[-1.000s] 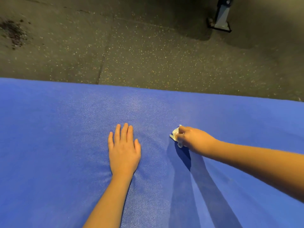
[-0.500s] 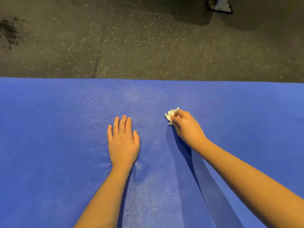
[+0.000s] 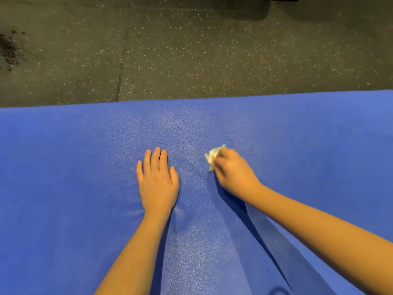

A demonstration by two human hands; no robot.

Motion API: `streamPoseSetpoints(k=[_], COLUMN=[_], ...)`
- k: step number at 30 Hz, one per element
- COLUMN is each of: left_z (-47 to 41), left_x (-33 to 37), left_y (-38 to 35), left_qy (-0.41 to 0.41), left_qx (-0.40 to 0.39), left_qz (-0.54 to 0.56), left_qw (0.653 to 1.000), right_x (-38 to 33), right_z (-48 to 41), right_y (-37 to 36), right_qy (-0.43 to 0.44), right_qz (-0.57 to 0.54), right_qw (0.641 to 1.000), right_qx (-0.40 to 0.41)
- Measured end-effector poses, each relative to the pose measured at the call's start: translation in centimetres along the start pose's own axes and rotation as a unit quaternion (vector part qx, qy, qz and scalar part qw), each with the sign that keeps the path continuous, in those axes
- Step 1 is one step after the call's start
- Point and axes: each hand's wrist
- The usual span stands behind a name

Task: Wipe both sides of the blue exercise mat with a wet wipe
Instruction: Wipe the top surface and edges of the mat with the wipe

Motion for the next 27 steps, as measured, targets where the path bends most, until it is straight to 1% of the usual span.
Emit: streamPoseSetpoints(k=[1,2,3,4,7,8,9,10,12,13,14,15,16,17,18,19,20,21,22,23,24,25,26,27], left_z=[0.1,0.3,0.8,1.6,4.1,4.5,4.5,4.4,4.3,4.3,4.4,4.4,4.5,4.5,4.5,4.5,4.5,4.4,4.4,4.4,4.3,4.3,4.3,4.4], left_x=[0.0,0.1,0.4,0.6,1.0,0.9,0.7,0.5,0.7,0.8,0.9,1.0,1.0,0.9,0.9,0.9,0.9,1.0,1.0,1.0,1.0,1.0,1.0,1.0], left_y=[0.0,0.1,0.1,0.1,-0.1,-0.2,-0.2,-0.3,-0.3,-0.2,-0.2,-0.1,-0.1,-0.1,-0.1,-0.1,0.0,0.0,0.0,0.0,0.0,-0.1,-0.1,-0.1], left_qy=[0.001,0.006,0.012,0.018,0.011,0.008,0.009,0.012,0.019,0.019,0.018,0.017,0.018,0.019,0.019,0.019,0.018,0.017,0.016,0.015,0.015,0.015,0.015,0.015], left_qx=[-0.005,-0.008,-0.012,-0.017,-0.035,-0.036,-0.033,-0.03,-0.03,-0.032,-0.033,-0.033,-0.033,-0.032,-0.031,-0.03,-0.03,-0.029,-0.027,-0.025,-0.023,-0.022,-0.022,-0.023], left_qz=[-0.004,-0.005,-0.003,-0.002,-0.015,-0.019,-0.02,-0.021,-0.022,-0.02,-0.017,-0.013,-0.011,-0.009,-0.01,-0.01,-0.01,-0.009,-0.01,-0.011,-0.011,-0.009,-0.007,-0.005], left_qw=[1.0,1.0,1.0,1.0,0.999,0.999,0.999,0.999,0.999,0.999,0.999,0.999,0.999,0.999,0.999,0.999,0.999,0.999,0.999,1.0,1.0,1.0,1.0,1.0], right_x=[-0.4,-0.2,0.6,1.4,2.5,1.9,1.0,0.1,-0.7,-0.4,0.2,0.9,1.7,2.5,2.7,2.5,1.7,0.6,-0.5,-1.2,-1.2,-0.9,-0.4,0.0], right_z=[1.1,1.7,1.6,1.3,0.0,0.2,0.5,1.2,2.8,3.3,3.3,3.0,2.6,2.2,2.1,2.3,2.8,3.6,4.7,5.6,5.9,5.8,5.3,4.7], right_y=[0.1,0.7,0.9,1.2,1.0,0.8,0.6,0.2,0.2,0.5,0.9,1.3,1.5,1.6,1.5,1.2,0.8,0.5,0.4,0.6,0.9,1.2,1.3,1.3], right_qy=[0.061,0.093,0.094,0.063,-0.072,-0.091,-0.08,-0.045,0.068,0.103,0.103,0.065,0.002,-0.071,-0.131,-0.145,-0.114,-0.053,0.026,0.097,0.14,0.153,0.133,0.074], right_qz=[0.008,0.017,0.028,0.034,0.032,0.017,0.002,-0.008,-0.015,-0.005,-0.003,-0.012,-0.025,-0.032,-0.033,-0.019,-0.014,-0.019,-0.03,-0.03,-0.019,-0.002,0.007,0.006], right_qw=[0.997,0.992,0.991,0.995,0.995,0.993,0.994,0.998,0.997,0.992,0.991,0.996,0.999,0.997,0.99,0.988,0.993,0.998,0.996,0.986,0.977,0.975,0.982,0.994], right_qx=[-0.044,-0.083,-0.088,-0.065,0.058,0.079,0.078,0.052,-0.044,-0.079,-0.085,-0.068,-0.022,0.027,0.051,0.051,0.028,-0.016,-0.075,-0.129,-0.163,-0.162,-0.131,-0.084])
Point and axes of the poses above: each hand's wrist, its own z-axis away from the middle knuckle, its own y-axis out of the back of the hand, x = y × z, and after that the axes turned 5 degrees about -x, right-handed
